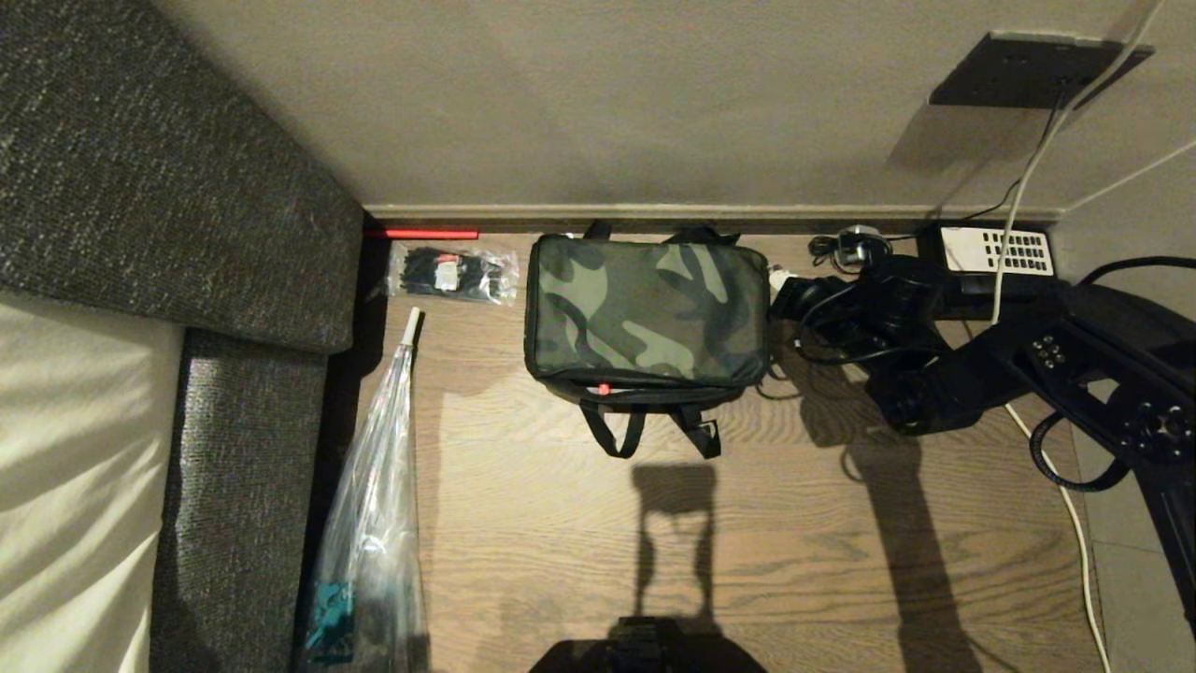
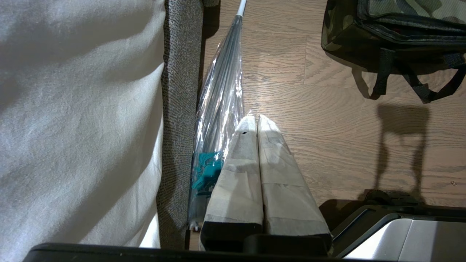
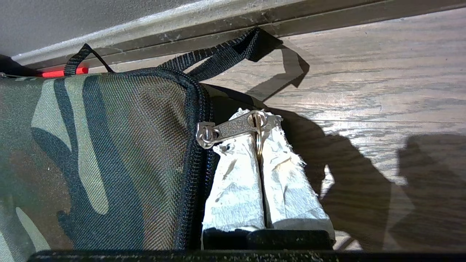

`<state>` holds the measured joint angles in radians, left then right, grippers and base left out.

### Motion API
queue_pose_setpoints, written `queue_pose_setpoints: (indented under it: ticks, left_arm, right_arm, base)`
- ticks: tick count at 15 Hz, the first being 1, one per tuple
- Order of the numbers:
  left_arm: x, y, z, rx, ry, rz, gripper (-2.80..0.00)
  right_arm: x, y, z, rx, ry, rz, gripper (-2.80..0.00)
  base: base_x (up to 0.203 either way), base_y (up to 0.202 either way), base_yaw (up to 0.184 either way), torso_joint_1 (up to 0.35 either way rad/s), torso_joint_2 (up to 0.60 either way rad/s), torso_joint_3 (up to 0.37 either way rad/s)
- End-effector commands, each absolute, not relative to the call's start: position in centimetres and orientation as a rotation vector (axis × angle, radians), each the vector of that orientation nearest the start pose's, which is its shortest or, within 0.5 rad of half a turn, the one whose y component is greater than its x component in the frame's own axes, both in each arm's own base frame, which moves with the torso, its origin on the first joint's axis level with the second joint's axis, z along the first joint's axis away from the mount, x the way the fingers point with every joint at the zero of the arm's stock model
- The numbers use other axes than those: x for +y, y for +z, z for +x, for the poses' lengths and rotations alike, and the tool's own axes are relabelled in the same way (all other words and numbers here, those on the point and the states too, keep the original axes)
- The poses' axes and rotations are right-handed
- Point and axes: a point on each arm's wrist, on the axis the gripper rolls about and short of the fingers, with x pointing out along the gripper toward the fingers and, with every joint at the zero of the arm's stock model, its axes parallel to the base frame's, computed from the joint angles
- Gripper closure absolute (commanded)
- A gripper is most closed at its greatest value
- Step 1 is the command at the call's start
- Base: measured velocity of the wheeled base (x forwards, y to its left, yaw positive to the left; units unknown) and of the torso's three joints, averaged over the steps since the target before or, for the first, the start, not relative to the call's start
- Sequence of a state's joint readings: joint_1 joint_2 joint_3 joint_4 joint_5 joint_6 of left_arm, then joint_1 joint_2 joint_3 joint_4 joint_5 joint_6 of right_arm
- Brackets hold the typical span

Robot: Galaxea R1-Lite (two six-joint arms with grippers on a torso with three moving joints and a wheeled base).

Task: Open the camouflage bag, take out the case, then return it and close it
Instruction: Open the top of the storage box

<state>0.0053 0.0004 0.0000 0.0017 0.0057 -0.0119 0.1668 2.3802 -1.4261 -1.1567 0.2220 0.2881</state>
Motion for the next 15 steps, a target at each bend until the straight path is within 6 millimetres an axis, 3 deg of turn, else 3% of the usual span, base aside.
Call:
queue_pose_setpoints:
  ticks: [1, 7, 8, 9, 13, 15]
  left_arm:
    - [0.0, 7.4, -2.3, 0.003, 0.011, -0.012, 0.00]
    - [0.0, 7.4, -2.3, 0.003, 0.011, -0.012, 0.00]
    - [0.0, 7.4, -2.3, 0.003, 0.012, -0.012, 0.00]
    - [0.0, 7.4, -2.3, 0.003, 0.012, -0.012, 0.00]
    - [0.0, 7.4, -2.3, 0.003, 0.012, -0.012, 0.00]
    - [0.0, 7.4, -2.3, 0.003, 0.012, -0.012, 0.00]
  right_arm:
    - [8.6, 13.4, 47.3, -0.169, 0.418, 0.279, 0.00]
    - [8.5, 13.6, 47.6, -0.185, 0.415, 0.277, 0.00]
    - [8.5, 13.4, 47.5, -0.182, 0.417, 0.273, -0.96]
    - [8.5, 13.4, 47.5, -0.181, 0.417, 0.273, -2.80]
    - [8.3, 11.3, 46.5, -0.114, 0.410, 0.220, -2.80]
    - [7.1, 10.2, 45.5, -0.045, 0.418, 0.215, -2.80]
  base:
    - [0.000, 0.000, 0.000, 0.000, 0.00, 0.000]
    - [0.000, 0.000, 0.000, 0.000, 0.00, 0.000]
    - [0.000, 0.000, 0.000, 0.000, 0.00, 0.000]
    - [0.000, 0.000, 0.000, 0.000, 0.00, 0.000]
    - [0.000, 0.000, 0.000, 0.000, 0.00, 0.000]
    - [0.000, 0.000, 0.000, 0.000, 0.00, 0.000]
